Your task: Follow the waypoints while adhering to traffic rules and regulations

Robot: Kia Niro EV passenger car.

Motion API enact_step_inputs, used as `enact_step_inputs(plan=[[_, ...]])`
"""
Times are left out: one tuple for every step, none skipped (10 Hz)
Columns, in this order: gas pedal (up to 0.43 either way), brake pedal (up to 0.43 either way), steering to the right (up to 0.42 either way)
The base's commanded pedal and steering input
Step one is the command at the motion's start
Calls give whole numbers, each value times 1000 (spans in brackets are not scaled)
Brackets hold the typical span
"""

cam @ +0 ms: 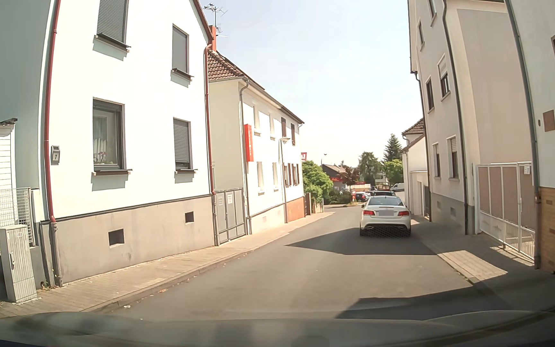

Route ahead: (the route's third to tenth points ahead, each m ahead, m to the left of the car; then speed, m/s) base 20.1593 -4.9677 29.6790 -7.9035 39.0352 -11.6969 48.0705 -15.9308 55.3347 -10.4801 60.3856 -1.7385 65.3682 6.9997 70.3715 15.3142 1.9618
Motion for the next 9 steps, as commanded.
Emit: enact_step_inputs(plan=[[67, 0, -296], [67, 0, -227], [67, 0, -160], [67, 0, -123], [59, 0, -82], [59, 0, -28], [47, 0, 6], [47, 0, 38], [39, 0, 56]])
